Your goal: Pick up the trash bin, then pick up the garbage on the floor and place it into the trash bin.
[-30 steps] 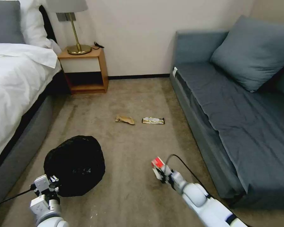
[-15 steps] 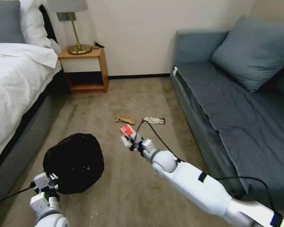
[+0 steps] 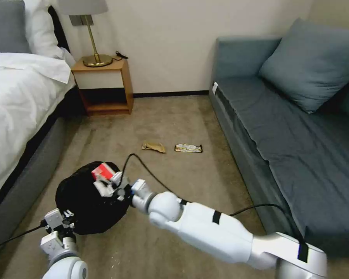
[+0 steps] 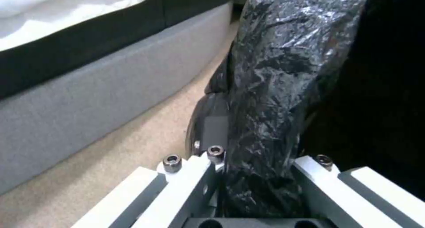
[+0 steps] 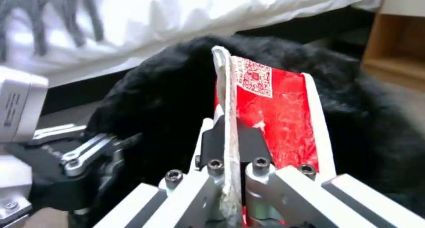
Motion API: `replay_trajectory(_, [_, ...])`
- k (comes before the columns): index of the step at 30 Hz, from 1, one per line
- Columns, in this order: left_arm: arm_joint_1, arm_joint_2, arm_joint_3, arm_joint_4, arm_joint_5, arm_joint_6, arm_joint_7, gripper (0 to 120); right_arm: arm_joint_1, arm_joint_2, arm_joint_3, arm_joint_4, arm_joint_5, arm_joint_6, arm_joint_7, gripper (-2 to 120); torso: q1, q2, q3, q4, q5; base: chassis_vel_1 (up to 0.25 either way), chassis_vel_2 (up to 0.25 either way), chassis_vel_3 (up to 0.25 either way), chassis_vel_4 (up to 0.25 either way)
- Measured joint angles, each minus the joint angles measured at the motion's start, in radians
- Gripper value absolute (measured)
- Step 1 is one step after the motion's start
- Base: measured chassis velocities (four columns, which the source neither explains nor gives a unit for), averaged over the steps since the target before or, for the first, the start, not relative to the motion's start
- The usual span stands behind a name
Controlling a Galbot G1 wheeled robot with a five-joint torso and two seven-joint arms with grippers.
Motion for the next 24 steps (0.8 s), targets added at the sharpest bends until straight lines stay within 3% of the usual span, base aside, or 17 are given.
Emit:
replay_trajectory(7, [0.021,-0.019,0.001,-0.018,0.004,-0.001,0.005,2,-0.015,0.055,-0.016,-0.083,-0.068,0.036,0.034,0,0.0,0.0,0.0,-0.0001,0.0001,0.0,0.0,0.0,0.0])
replay_trajectory(12, [0.03,-0.03,0.001,-0.027,0.006,-0.004,0.006,2,-0.031,0.094,-0.022,-0.145,-0.148,0.046,0.151,4,0.0,0.0,0.0,0.0,0.0001,0.0,0.0,0.0,0.0])
replay_trajectory(24, [0.023,-0.023,-0.002,-0.02,0.004,-0.005,0.006,2,-0.043,0.079,-0.038,-0.133,-0.168,0.041,0.163,51,0.0,0.0,0.0,-0.0001,0.0002,0.0,0.0,0.0,0.0])
